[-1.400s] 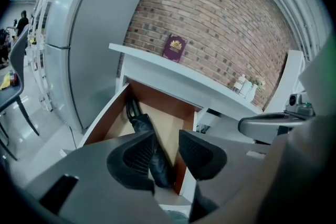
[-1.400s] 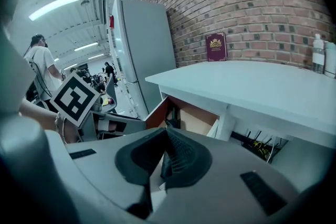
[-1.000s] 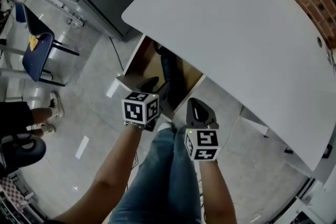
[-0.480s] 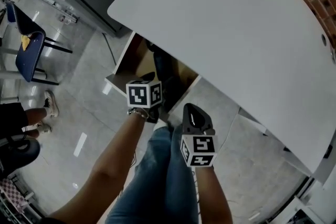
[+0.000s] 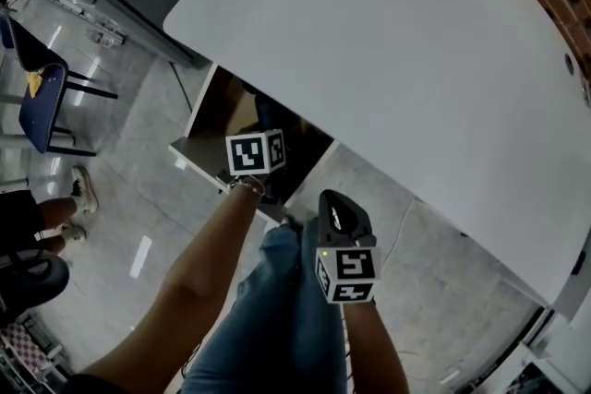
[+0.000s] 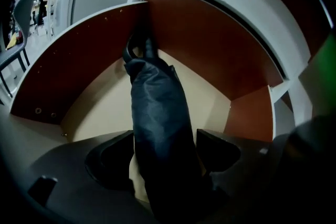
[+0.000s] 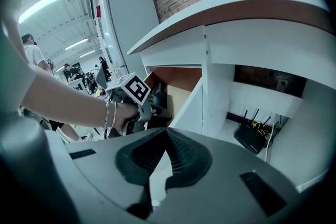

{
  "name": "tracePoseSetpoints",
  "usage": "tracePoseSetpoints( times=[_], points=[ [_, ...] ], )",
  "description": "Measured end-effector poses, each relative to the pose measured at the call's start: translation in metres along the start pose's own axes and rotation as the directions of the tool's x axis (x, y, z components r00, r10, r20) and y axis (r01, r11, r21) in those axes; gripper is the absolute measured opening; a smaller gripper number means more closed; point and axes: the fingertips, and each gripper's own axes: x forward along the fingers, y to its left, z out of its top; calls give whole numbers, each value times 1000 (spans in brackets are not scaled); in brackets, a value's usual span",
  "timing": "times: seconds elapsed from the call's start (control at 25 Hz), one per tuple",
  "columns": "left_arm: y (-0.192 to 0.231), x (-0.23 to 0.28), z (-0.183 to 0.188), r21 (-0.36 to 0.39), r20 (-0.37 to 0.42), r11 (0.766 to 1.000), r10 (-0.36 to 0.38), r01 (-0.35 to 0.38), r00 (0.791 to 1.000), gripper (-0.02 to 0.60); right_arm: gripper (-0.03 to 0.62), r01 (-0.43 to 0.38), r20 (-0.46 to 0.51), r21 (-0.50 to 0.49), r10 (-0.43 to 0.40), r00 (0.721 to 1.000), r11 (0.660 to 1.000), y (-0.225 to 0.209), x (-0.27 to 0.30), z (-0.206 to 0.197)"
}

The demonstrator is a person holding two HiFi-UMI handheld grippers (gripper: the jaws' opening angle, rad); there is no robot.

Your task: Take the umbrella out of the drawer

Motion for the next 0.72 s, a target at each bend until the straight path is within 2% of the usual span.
tracePoseSetpoints(
  times=[0.08,0.28,0.48,0.6,0.72],
  points=[
    [3,9,-7,10,-19,1000,30,-30,999,356,-8,7,1,5,-7,1000,1000,-4,2,-2],
    [7,17,-8,-20,0,996,88,-88,996,353,-8,14,-4,24,-14,1000,1000,-9,7,-5],
    [9,15,-10,-13,-18,995,97,-97,995,344,-7,11,-13,21,-11,1000,1000,-9,9,-6],
    [4,14,-8,-30,-28,996,79,-79,997,288,-8,7,-10,14,-7,1000,1000,-9,8,-3],
    [2,10,-7,-52,-47,998,45,-47,998,266,-8,-1,-16,16,1,1000,1000,-7,6,-2]
  ],
)
